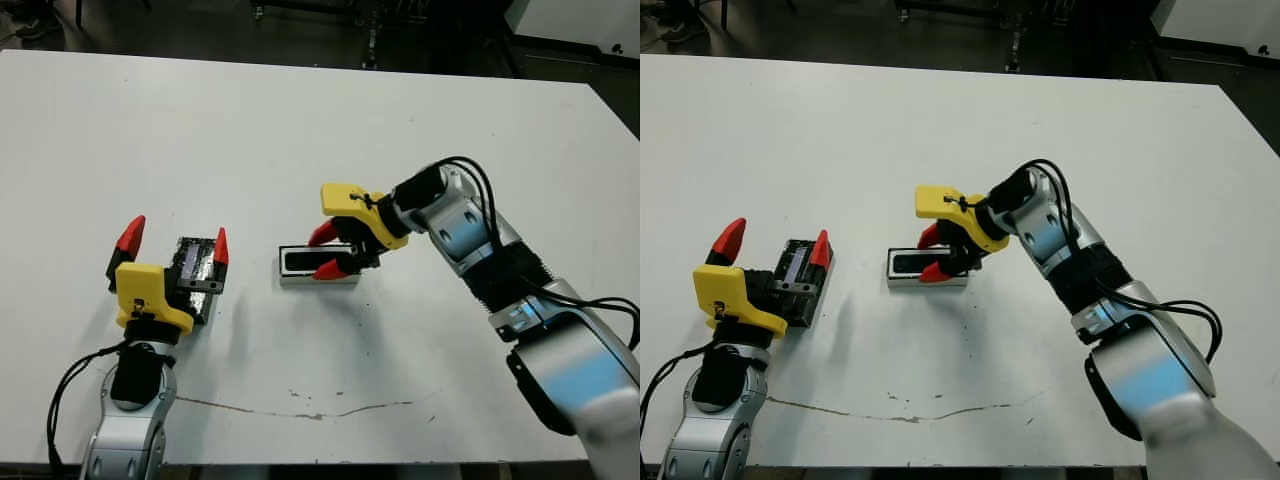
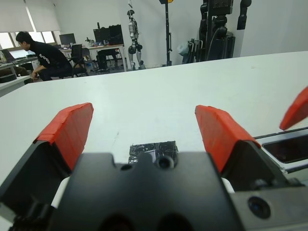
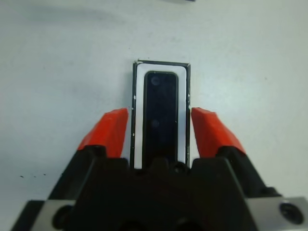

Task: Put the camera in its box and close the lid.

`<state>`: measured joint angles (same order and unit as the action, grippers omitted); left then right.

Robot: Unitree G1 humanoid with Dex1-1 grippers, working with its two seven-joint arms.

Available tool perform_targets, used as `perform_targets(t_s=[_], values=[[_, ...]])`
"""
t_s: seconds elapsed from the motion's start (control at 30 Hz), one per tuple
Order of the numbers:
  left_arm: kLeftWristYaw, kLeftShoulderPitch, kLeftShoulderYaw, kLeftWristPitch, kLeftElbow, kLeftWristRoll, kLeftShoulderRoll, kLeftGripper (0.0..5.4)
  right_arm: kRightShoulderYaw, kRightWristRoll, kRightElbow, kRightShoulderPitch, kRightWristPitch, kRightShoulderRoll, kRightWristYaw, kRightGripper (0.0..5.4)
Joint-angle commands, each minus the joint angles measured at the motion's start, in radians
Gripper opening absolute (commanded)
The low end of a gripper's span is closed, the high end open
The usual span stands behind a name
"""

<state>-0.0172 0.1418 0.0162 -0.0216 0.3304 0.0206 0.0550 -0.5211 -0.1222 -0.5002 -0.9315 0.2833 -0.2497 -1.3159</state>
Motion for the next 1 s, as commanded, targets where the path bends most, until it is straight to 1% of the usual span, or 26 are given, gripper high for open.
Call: perform_targets(t_s=[0.03,0.1,0.23,0.3,0.43,0.47,0.5,0.6,0.73,0.83,0.9,1.0], values=[[-0.005,0.007,-0.002,-0.012,-0.002,-0.004,0.000,5.40,0.012,-0.006,-0.029,-0.024,-0.017,-0.011,0.009,4.15],[-0.004,0.007,-0.004,-0.013,0.000,-0.001,0.000,5.40,0.021,-0.002,-0.044,-0.031,-0.008,-0.010,0.008,4.46],[-0.009,0.005,-0.003,-0.009,-0.002,-0.007,0.002,5.40,0.038,0.000,-0.058,-0.043,-0.013,-0.015,0.011,5.09],[-0.010,0.005,-0.004,-0.011,0.000,-0.009,0.002,5.40,0.058,0.010,-0.056,-0.046,-0.001,-0.019,0.016,5.39],[-0.009,0.005,-0.003,-0.008,0.000,-0.005,0.004,5.40,0.120,0.050,-0.030,-0.050,0.015,-0.038,0.020,5.39],[-0.008,0.005,-0.002,-0.008,0.000,-0.005,0.004,5.40,0.143,0.064,-0.007,-0.046,0.034,-0.045,0.029,5.39],[-0.007,0.004,-0.001,-0.007,0.000,-0.004,0.004,5.40,0.167,0.077,0.022,-0.041,0.069,-0.051,0.045,5.39],[-0.001,0.004,0.002,-0.007,0.002,0.004,0.006,5.40,0.265,0.119,0.173,0.027,0.141,-0.056,0.166,5.39],[0.005,0.007,0.006,-0.019,0.017,0.015,0.009,5.40,0.395,0.146,0.487,0.206,0.228,-0.032,0.408,4.91],[0.004,0.012,0.006,-0.031,0.031,0.029,0.016,5.40,0.434,0.163,0.643,0.312,0.210,-0.033,0.505,4.45],[0.000,0.016,0.007,-0.042,0.044,0.035,0.020,5.40,0.470,0.186,0.746,0.385,0.242,-0.021,0.575,4.09],[-0.004,0.022,0.006,-0.064,0.064,0.043,0.028,5.40,0.519,0.218,0.827,0.487,0.225,0.004,0.671,3.58]])
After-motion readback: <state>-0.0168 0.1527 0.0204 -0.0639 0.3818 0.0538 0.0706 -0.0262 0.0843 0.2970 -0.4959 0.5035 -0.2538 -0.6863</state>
